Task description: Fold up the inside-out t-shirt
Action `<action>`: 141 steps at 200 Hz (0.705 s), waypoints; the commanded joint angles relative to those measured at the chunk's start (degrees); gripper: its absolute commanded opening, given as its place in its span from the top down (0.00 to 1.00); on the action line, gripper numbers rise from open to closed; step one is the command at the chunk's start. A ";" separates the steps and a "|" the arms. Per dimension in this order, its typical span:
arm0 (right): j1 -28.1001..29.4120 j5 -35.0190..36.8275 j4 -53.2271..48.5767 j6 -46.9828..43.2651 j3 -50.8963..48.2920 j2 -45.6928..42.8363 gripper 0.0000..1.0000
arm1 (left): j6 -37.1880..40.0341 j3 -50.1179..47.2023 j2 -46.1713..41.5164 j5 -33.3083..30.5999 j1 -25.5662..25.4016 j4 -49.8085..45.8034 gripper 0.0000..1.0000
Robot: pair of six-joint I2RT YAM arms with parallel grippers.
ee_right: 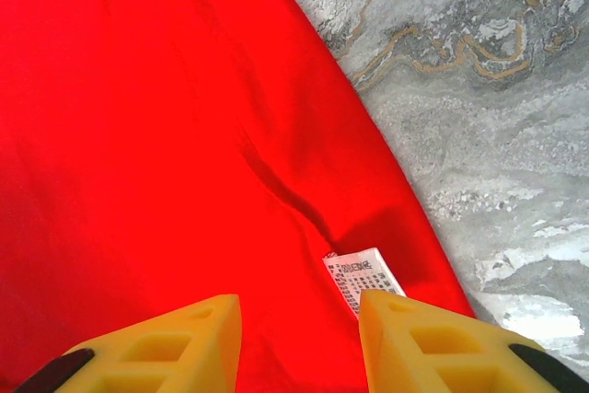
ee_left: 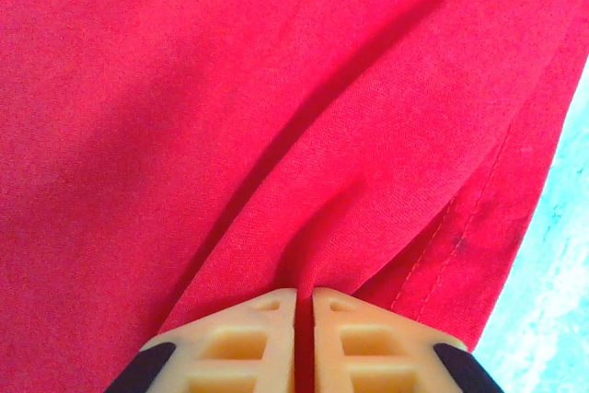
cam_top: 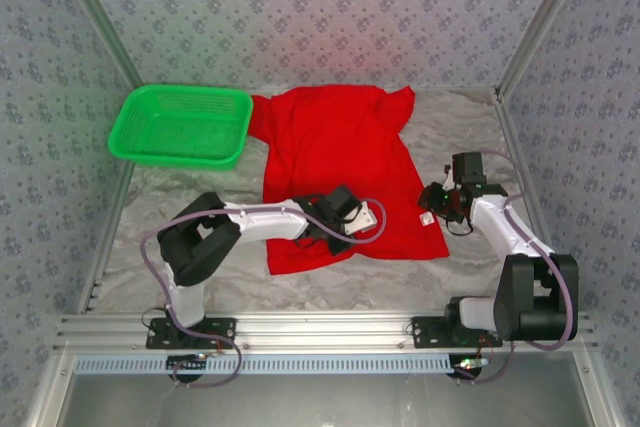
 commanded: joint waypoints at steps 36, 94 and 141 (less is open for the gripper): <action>-0.32 -0.78 -0.84 -1.42 -0.46 -1.27 0.59 | -0.65 1.99 -0.60 3.57 0.56 -0.92 0.93; -0.31 -0.80 -0.90 -1.71 -0.39 -1.35 0.59 | -0.83 2.41 -0.72 4.93 1.45 -1.63 0.91; -0.31 -0.82 -1.05 -1.74 -0.49 -1.70 0.59 | -1.33 2.95 -0.44 6.04 1.75 -1.91 0.89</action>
